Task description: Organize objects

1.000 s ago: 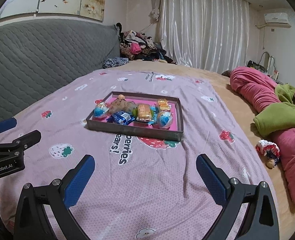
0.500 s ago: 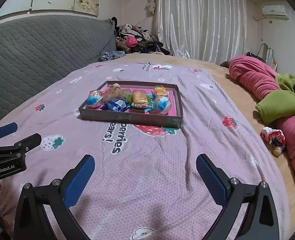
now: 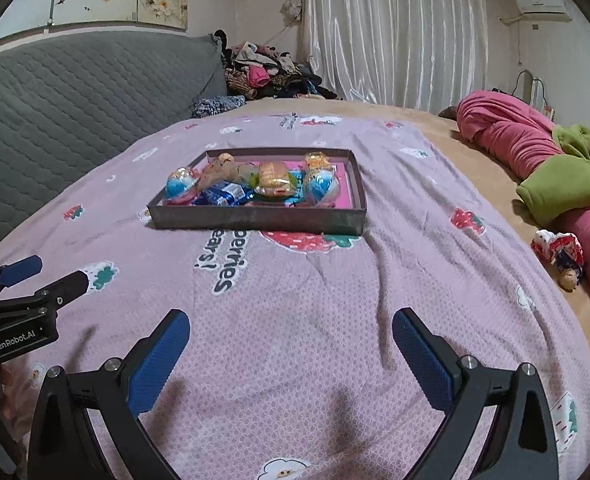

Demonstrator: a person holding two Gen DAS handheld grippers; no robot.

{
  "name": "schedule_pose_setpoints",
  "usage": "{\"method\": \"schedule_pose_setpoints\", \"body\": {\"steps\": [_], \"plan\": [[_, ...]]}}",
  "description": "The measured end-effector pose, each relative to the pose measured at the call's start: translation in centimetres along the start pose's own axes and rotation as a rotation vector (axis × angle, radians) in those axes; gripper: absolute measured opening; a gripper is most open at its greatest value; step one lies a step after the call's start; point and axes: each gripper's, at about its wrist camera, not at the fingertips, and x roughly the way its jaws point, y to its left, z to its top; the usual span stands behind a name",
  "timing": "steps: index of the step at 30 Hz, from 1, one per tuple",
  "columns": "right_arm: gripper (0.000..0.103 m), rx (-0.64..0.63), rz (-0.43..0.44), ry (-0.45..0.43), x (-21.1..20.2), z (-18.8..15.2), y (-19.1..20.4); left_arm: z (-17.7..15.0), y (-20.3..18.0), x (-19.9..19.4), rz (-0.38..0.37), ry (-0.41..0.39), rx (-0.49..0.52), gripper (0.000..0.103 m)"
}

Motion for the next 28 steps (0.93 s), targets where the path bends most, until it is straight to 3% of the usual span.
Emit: {"method": "schedule_pose_setpoints", "body": {"steps": [28], "plan": [[0.102, -0.03, -0.029, 0.046, 2.1, -1.0, 0.7, -0.1, 0.6, 1.5, -0.002, -0.015, -0.029, 0.09]]}}
